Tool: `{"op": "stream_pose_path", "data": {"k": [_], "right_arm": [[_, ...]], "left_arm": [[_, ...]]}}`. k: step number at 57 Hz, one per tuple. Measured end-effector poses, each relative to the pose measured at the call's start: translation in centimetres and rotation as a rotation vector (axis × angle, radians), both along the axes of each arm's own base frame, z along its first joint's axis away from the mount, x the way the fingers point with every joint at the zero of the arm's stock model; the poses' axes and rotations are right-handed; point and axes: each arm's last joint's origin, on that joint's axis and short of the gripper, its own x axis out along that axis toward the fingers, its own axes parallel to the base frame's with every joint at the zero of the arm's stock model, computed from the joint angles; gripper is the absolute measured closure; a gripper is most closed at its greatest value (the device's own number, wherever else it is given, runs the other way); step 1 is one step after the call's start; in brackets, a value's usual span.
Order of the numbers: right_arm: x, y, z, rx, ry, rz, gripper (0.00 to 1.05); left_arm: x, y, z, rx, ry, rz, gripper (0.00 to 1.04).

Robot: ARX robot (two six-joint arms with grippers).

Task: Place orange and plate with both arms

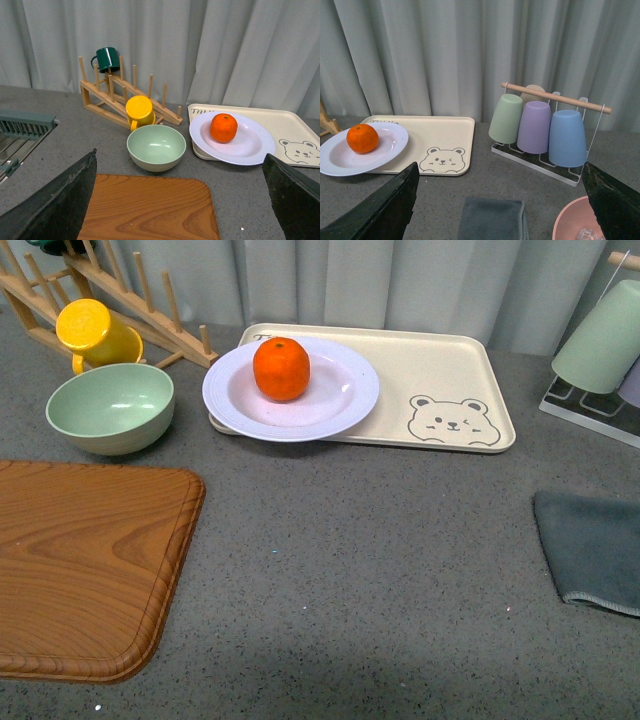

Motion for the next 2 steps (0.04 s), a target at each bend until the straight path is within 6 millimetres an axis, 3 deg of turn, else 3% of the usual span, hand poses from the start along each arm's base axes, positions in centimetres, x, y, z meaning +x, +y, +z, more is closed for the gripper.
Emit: {"op": "stream_pose_path", "data": {"k": [2], "right_arm": [[0.0,0.0,0.0,0.0,0.0,0.0,0.09]], "left_arm": [[0.0,0.0,0.0,0.0,0.0,0.0,0.07]]}}
